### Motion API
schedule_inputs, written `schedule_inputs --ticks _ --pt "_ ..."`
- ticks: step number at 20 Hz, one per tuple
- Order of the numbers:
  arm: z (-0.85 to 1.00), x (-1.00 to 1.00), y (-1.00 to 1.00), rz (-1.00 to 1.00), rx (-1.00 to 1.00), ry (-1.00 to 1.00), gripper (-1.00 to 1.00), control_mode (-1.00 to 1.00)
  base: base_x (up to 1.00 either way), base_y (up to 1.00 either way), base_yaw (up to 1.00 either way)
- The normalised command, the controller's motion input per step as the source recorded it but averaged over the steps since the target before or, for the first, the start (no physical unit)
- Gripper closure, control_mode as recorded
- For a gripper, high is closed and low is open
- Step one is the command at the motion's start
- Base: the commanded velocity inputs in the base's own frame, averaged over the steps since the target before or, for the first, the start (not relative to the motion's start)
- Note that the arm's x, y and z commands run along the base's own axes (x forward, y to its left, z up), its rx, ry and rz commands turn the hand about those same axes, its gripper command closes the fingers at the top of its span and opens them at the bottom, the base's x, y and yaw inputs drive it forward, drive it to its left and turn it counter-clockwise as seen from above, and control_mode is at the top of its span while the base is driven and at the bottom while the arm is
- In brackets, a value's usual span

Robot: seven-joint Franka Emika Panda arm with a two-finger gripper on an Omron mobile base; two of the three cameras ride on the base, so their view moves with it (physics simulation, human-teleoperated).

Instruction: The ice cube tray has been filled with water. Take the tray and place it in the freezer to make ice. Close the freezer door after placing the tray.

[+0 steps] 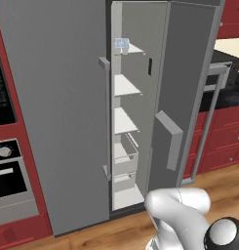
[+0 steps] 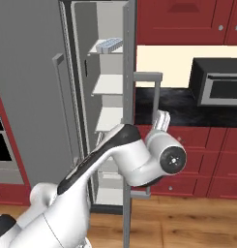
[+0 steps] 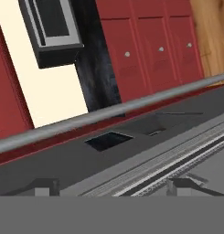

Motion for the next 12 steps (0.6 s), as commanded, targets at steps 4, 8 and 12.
schedule_inputs --ticks 4,8,12 --pt "-0.06 0.40 -0.50 0.12 0.10 0.00 -1.00 -1.00 0.00 0.00 0.00" --pt "-0.31 0.35 -0.12 0.20 0.04 0.06 -1.00 -1.00 0.00 0.00 0.00" --pt "-0.44 0.48 0.00 0.22 0.00 0.02 -1.00 -1.00 0.00 0.00 0.00"
